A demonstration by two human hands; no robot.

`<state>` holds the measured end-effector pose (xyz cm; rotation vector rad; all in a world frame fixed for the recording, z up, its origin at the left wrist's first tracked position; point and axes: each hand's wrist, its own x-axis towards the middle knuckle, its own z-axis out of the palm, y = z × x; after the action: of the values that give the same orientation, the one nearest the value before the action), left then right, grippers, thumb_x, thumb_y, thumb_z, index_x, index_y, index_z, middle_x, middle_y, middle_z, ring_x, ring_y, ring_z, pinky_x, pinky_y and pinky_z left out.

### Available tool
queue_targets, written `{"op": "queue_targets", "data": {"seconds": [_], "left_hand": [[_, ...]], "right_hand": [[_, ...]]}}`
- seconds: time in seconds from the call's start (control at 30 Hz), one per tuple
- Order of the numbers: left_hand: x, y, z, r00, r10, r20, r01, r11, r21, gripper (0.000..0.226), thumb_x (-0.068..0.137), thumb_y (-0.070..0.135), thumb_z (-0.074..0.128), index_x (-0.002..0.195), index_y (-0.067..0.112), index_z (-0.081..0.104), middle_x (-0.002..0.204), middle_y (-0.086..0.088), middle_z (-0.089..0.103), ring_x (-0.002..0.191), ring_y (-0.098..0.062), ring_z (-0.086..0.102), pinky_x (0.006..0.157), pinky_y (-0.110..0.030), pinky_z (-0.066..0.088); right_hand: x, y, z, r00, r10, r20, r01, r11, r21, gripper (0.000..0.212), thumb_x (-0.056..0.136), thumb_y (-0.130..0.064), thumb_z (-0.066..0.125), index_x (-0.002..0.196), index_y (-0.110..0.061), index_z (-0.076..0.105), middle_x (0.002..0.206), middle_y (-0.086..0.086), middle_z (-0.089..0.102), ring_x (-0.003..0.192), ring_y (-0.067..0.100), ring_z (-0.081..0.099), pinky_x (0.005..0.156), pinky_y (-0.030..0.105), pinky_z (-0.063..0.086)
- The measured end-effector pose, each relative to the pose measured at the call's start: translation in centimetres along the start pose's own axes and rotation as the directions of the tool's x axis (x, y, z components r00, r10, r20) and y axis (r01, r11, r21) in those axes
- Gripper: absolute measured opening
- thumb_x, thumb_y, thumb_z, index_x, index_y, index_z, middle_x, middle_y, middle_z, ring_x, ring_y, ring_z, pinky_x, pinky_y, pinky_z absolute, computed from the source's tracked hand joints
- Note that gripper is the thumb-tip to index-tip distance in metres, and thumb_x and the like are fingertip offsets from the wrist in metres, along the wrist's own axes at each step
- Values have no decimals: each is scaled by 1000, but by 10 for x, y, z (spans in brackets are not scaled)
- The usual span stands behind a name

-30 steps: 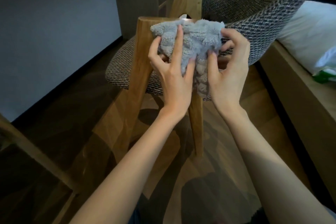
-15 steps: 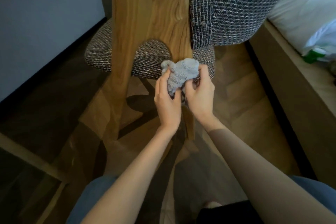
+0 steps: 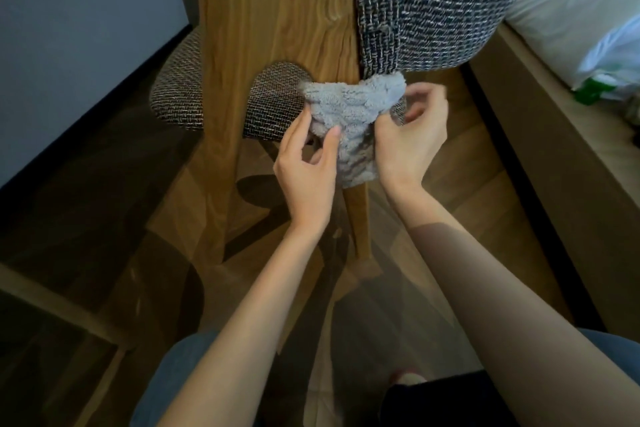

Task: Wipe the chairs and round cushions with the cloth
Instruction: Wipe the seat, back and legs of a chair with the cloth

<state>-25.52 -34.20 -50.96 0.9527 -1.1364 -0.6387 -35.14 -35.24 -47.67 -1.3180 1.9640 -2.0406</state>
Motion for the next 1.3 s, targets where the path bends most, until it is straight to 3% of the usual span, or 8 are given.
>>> {"op": "queue_targets", "data": {"seconds": [0.1, 0.2, 0.43, 0.6, 0.77, 0.93, 1.1, 1.3], "left_hand": [[4, -3, 2, 1000, 13, -8, -12, 995, 99, 33, 87, 6, 67, 118, -4, 64, 118, -12, 55, 103, -14, 56, 78, 1, 40], [4, -20, 3, 999, 41, 14, -43, 977, 206, 24, 88, 13, 66, 107, 0, 69, 110, -7, 57, 97, -14, 57, 84, -14, 47], [-16, -54, 3, 998, -15, 54, 1, 968, 252, 16, 87, 13, 67, 101, 6, 72, 97, 5, 69, 86, -1, 62, 76, -3, 42], [-42, -91, 7, 974, -192, 121, 163, 963, 217, 17, 89, 16, 65, 104, 12, 72, 96, 8, 71, 87, 3, 66, 79, -22, 55], [-66, -140, 9, 928, -288, 235, 232, 942, 241, 20, 90, 14, 64, 109, 11, 71, 97, 6, 71, 89, 5, 65, 80, -17, 52], [-99, -188, 20, 868, -440, 229, 365, 880, 305, 12, 87, 6, 62, 94, 4, 72, 86, -5, 72, 80, -11, 66, 75, -30, 54], [-124, -223, 32, 766, -602, 226, 504, 780, 372, 14, 92, 4, 57, 94, 2, 71, 86, -5, 69, 78, -4, 62, 66, -13, 47], [-133, -248, 46, 627, -758, 179, 580, 608, 542, 15, 92, 6, 55, 93, 4, 71, 90, -7, 68, 85, -15, 58, 67, -18, 38]], "right_hand": [[-7, -2, 4, 997, -62, 38, 59, 995, 79, 15, 81, -5, 58, 95, -10, 57, 82, -3, 58, 72, 5, 54, 67, 23, 46], [-20, 10, 7, 987, -120, 107, 116, 992, 48, 17, 85, -7, 51, 95, -4, 63, 87, 2, 58, 79, 15, 56, 73, 28, 45], [-41, 60, 1, 982, 11, 188, -20, 999, 46, 13, 89, -16, 55, 93, -7, 65, 85, 3, 63, 74, -1, 52, 70, 15, 42], [-54, 90, -3, 963, 149, 223, -149, 989, -20, 6, 85, -10, 61, 87, -15, 58, 77, -7, 60, 70, -9, 52, 66, 2, 35], [-65, 134, -7, 914, 270, 302, -261, 963, -70, 13, 85, -1, 56, 85, -14, 55, 71, -12, 55, 63, -14, 51, 62, 3, 35], [-85, 188, -4, 788, 479, 386, -448, 877, -174, 31, 89, -2, 47, 115, -13, 59, 95, -1, 65, 78, -1, 55, 73, 13, 41], [-92, 243, 2, 583, 663, 469, -559, 747, -361, 38, 93, -2, 38, 128, -14, 45, 119, 6, 56, 113, 24, 52, 101, 39, 41], [-102, 294, 2, 357, 756, 549, -661, 620, -423, 52, 92, -7, 49, 139, -22, 32, 128, 5, 53, 117, 24, 53, 103, 48, 45]]}}
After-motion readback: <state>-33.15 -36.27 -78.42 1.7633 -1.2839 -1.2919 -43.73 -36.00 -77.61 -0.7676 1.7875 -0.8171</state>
